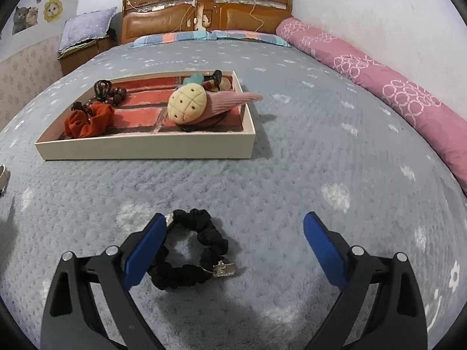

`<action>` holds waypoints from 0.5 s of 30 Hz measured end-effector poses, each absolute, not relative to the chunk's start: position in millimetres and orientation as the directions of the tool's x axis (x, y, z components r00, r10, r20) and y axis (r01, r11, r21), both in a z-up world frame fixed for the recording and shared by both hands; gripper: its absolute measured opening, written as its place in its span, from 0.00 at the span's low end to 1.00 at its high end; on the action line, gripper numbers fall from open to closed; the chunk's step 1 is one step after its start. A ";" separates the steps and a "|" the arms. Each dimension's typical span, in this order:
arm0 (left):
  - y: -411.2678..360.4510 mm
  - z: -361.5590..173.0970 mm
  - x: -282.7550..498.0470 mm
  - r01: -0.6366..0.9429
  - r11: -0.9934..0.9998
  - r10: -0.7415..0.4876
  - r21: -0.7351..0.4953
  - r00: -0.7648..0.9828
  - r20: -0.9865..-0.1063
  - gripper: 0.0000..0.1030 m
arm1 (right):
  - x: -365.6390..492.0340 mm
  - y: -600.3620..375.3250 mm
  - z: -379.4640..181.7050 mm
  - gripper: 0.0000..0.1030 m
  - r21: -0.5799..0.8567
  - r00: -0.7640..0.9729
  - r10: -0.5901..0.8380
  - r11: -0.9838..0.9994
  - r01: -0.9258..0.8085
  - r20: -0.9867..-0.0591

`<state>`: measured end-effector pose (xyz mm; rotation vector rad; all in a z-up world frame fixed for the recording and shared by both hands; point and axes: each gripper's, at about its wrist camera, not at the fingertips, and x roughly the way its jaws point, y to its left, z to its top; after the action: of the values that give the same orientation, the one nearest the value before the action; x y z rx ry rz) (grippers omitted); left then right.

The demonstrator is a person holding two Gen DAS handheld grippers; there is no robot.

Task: Organize jewelry
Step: 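Grasp the black scrunchie with the right gripper while the left grasps the white-strap gold watch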

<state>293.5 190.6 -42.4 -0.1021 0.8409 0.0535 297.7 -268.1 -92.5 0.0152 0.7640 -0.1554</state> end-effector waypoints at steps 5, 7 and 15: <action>194.8 -52.1 302.0 -0.094 0.993 0.004 -0.074 0.641 -0.768 0.95 | 299.5 -267.1 -94.8 0.79 -0.047 0.702 -0.138 0.988 0.148 -0.699; 194.5 -54.7 305.3 -0.090 0.993 0.003 -0.071 0.636 -0.772 0.95 | 303.0 -267.6 -99.3 0.67 -0.047 0.684 -0.134 0.988 0.145 -0.717; 197.4 -58.6 313.2 -0.093 0.993 0.005 -0.069 0.630 -0.777 0.95 | 308.1 -266.6 -107.5 0.50 -0.032 0.658 -0.100 0.993 0.114 -0.746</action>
<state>313.2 197.4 -58.6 -0.1054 0.8879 0.0562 308.1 -266.6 -107.5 0.0179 0.8435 -0.1209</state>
